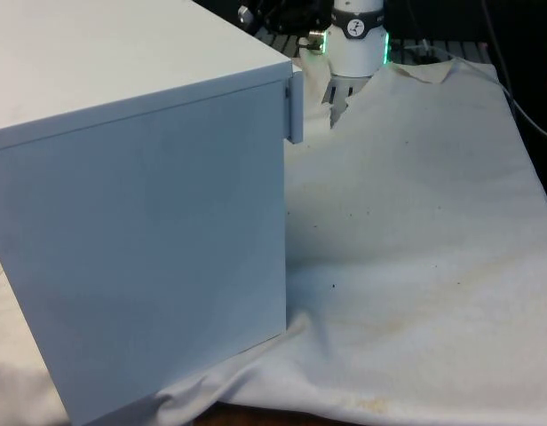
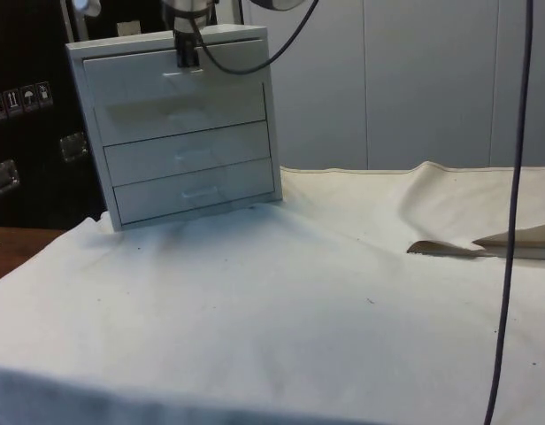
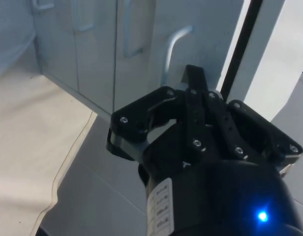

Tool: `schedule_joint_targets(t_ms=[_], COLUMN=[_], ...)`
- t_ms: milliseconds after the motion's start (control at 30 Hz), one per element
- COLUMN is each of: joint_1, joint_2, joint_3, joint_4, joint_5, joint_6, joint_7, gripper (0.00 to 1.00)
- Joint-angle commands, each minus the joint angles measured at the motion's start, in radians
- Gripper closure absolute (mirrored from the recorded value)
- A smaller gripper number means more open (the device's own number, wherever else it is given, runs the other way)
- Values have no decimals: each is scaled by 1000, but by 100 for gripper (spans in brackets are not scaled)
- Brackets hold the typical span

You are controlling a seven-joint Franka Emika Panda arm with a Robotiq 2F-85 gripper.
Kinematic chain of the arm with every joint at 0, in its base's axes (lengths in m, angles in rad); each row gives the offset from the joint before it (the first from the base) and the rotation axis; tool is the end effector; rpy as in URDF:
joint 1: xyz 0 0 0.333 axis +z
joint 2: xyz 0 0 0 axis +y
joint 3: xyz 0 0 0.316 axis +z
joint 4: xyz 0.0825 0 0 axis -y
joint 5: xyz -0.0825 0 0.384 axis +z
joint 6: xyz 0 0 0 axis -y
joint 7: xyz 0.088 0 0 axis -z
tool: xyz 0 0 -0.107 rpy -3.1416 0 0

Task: Open the drawer, then close it.

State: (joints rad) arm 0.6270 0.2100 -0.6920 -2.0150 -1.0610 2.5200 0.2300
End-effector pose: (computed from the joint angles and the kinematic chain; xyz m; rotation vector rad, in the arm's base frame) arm 0.6112 -0.0155 0.4034 2.1901 0.6156 0.4015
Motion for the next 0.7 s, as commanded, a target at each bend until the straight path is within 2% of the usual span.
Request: schedule_joint_targets(t_ms=[0, 33, 67, 300, 333, 367, 433, 500, 600, 633, 667], joint_1=[-8, -1, -8, -9, -2, -10, -10, -8, 4, -2, 9], joint_2=[17, 5, 22, 66, 51, 71, 87, 88, 76, 84, 68], joint_3=[-7, -2, -9, -31, -26, -34, -40, -42, -45, -41, -44], joint_4=[13, 4, 17, 48, 36, 52, 64, 65, 61, 61, 58], joint_5=[-15, 0, -15, -12, 0, -12, -11, -11, -15, 0, -17], joint_6=[23, 1, 25, 40, 20, 42, 44, 42, 26, 26, 20], joint_7=[15, 4, 19, 45, 32, 48, 58, 62, 74, 64, 77], gripper=[100, 100, 100, 100, 100, 100, 100, 100, 100, 100, 100])
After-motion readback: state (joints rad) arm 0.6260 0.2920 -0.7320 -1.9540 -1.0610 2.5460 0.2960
